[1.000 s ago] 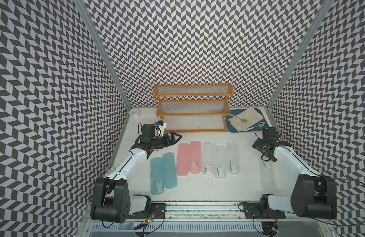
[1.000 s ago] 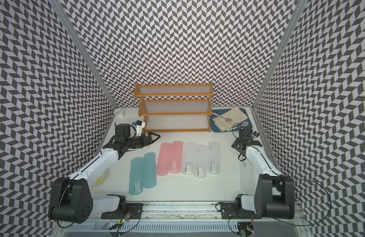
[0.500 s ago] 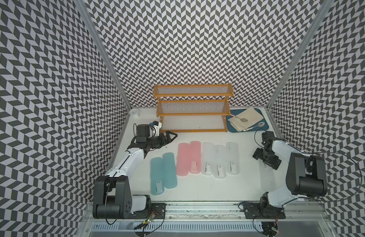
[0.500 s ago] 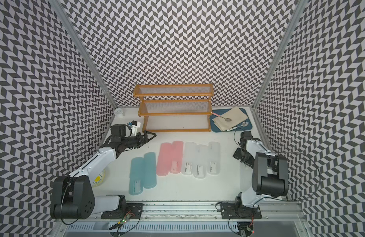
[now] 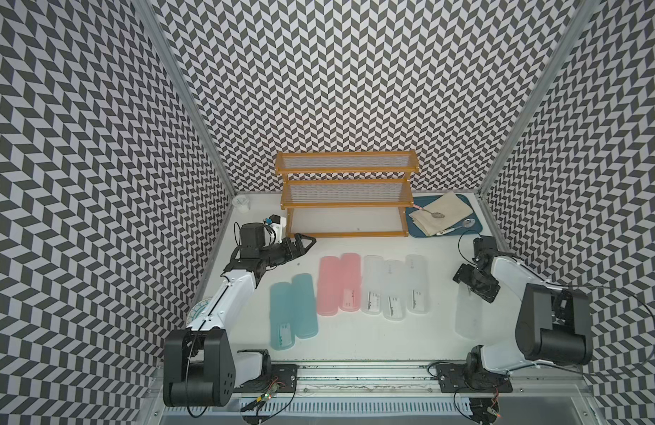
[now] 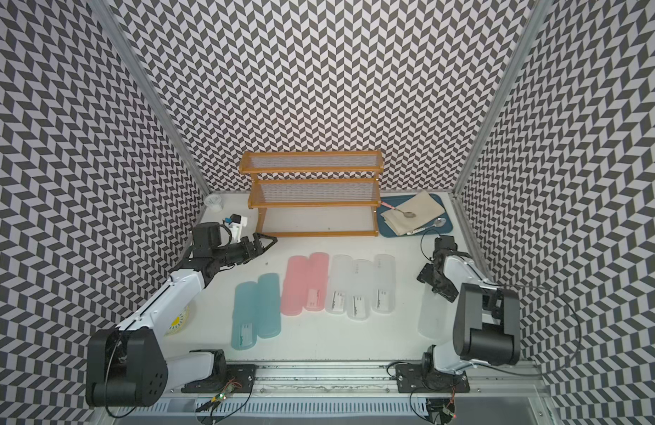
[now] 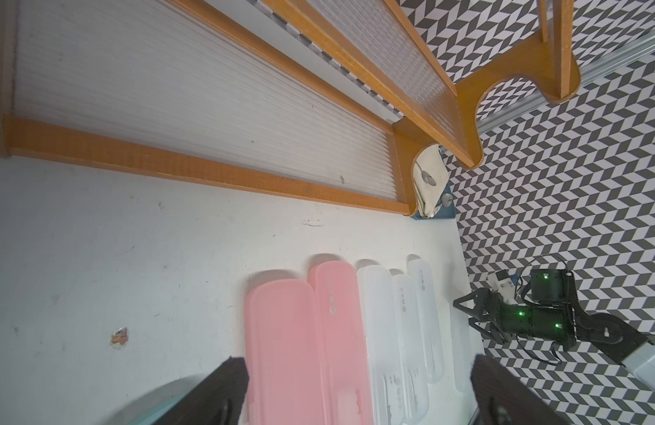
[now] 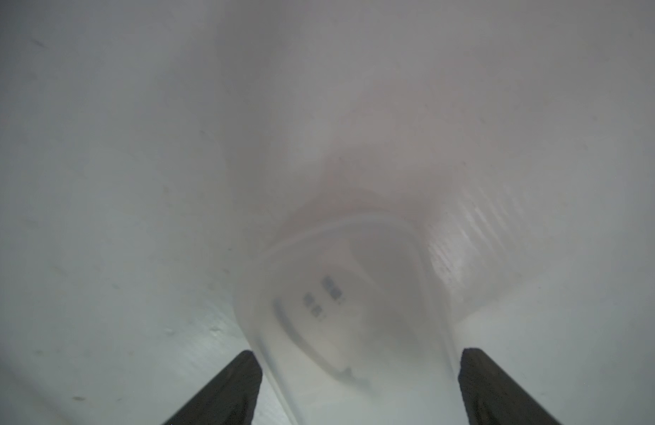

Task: Place the pencil cases on the shelf according to color
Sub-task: Move the pencil case to the center of the board.

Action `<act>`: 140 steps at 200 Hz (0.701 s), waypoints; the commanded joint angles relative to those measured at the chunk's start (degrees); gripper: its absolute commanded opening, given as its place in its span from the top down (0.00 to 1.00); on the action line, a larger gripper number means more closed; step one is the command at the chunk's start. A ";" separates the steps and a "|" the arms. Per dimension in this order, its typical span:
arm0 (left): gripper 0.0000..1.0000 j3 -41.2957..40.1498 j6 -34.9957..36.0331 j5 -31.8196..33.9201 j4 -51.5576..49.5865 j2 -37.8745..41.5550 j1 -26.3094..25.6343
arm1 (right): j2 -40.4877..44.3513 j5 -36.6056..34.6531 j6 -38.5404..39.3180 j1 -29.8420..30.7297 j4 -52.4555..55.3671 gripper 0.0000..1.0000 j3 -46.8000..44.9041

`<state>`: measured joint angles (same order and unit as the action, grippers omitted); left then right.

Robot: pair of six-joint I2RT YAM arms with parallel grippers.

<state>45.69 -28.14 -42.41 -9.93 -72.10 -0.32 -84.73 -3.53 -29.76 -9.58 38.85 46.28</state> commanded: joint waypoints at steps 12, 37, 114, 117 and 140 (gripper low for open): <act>0.00 -0.37 0.63 1.61 0.68 0.64 0.32 | 1.30 16.16 -7.49 3.90 -9.71 0.12 -3.31; 0.00 -0.36 0.79 2.24 0.53 0.72 0.32 | 0.33 15.93 -9.00 8.19 -10.69 0.11 -1.19; 0.00 -0.60 1.02 3.75 0.87 1.08 -1.47 | 8.58 1.23 -6.01 13.27 0.52 0.08 2.89; 0.00 -0.55 1.01 3.82 0.91 1.08 -1.63 | 8.91 1.37 -6.24 13.85 0.17 0.08 2.22; 0.00 -0.46 1.33 4.47 0.95 1.23 -2.84 | 9.71 3.64 -8.91 18.72 -3.76 0.08 -3.03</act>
<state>45.65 -27.99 -39.03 -9.93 -72.10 -1.85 -75.64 0.47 -36.45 4.78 36.47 48.10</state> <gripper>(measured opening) 0.993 0.923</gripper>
